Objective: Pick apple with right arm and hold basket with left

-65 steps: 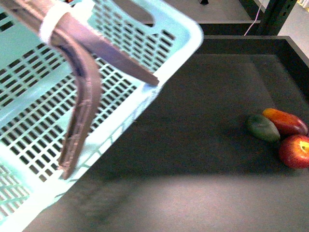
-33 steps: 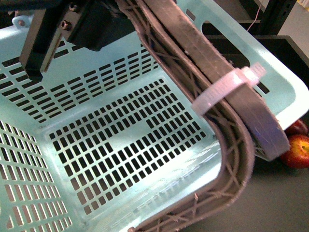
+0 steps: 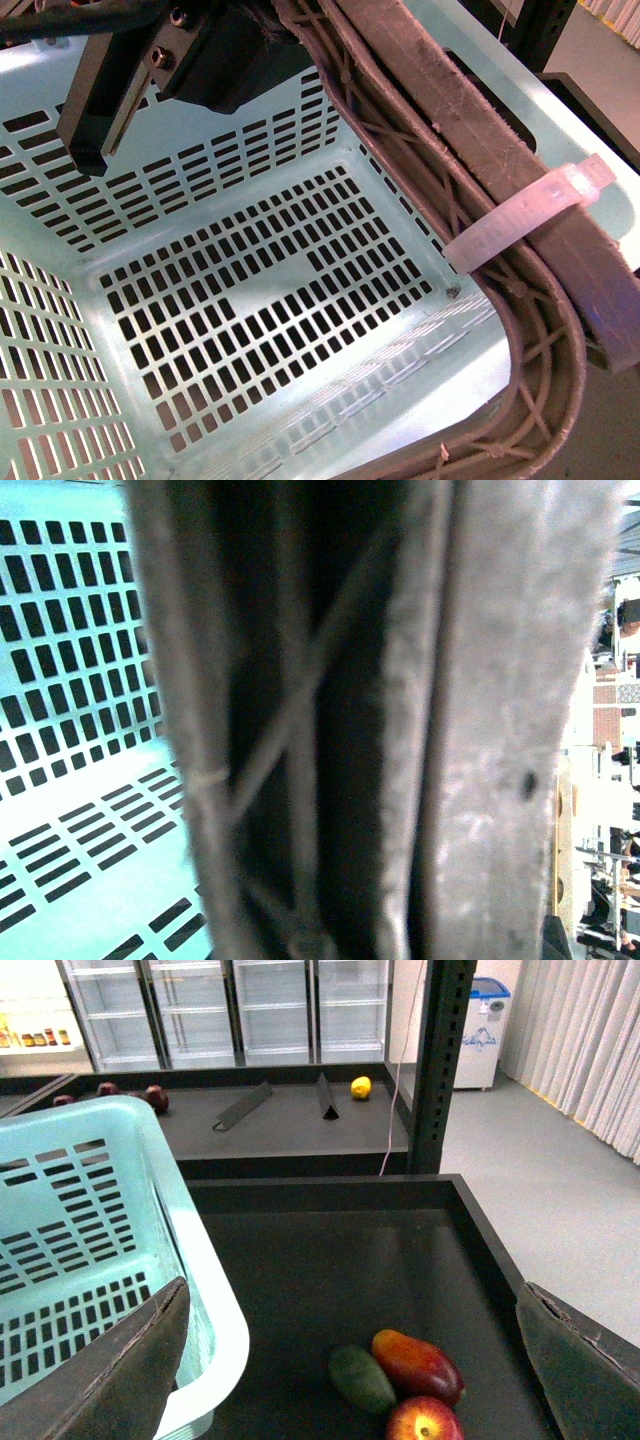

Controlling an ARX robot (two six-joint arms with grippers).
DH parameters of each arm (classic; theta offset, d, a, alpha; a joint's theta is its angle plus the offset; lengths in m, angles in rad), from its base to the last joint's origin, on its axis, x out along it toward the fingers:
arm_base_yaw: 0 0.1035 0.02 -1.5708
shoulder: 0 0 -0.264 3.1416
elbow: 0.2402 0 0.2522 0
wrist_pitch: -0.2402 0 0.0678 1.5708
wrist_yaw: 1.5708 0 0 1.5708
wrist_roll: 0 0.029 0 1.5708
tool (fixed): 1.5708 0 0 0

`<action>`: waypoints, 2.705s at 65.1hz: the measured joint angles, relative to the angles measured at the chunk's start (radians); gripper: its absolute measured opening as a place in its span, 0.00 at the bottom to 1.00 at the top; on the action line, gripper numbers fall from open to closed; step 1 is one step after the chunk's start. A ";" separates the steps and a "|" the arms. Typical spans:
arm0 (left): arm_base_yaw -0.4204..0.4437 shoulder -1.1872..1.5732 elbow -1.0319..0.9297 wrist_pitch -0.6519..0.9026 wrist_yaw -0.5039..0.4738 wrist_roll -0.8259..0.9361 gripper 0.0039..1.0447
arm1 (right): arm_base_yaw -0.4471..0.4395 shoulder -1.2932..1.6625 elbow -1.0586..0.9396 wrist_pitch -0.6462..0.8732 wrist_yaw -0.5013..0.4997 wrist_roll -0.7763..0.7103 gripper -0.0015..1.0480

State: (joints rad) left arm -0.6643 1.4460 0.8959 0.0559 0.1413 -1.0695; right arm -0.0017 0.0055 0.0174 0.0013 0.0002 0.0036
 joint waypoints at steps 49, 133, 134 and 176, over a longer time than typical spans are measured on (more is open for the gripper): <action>-0.001 0.000 0.003 0.000 0.000 0.004 0.14 | -0.109 0.350 0.153 -0.352 0.021 0.033 0.92; -0.002 0.000 0.005 0.000 0.001 0.004 0.14 | -0.229 2.081 0.687 0.372 0.109 0.007 0.92; -0.002 0.000 0.005 0.000 0.001 0.004 0.14 | -0.226 2.086 0.693 0.369 0.109 0.009 0.92; -0.002 0.000 0.005 0.000 0.001 0.004 0.14 | -0.174 2.305 0.937 0.287 0.117 0.088 0.92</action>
State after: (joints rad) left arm -0.6659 1.4460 0.9005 0.0555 0.1421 -1.0657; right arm -0.1757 2.3108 0.9546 0.2886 0.1169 0.0914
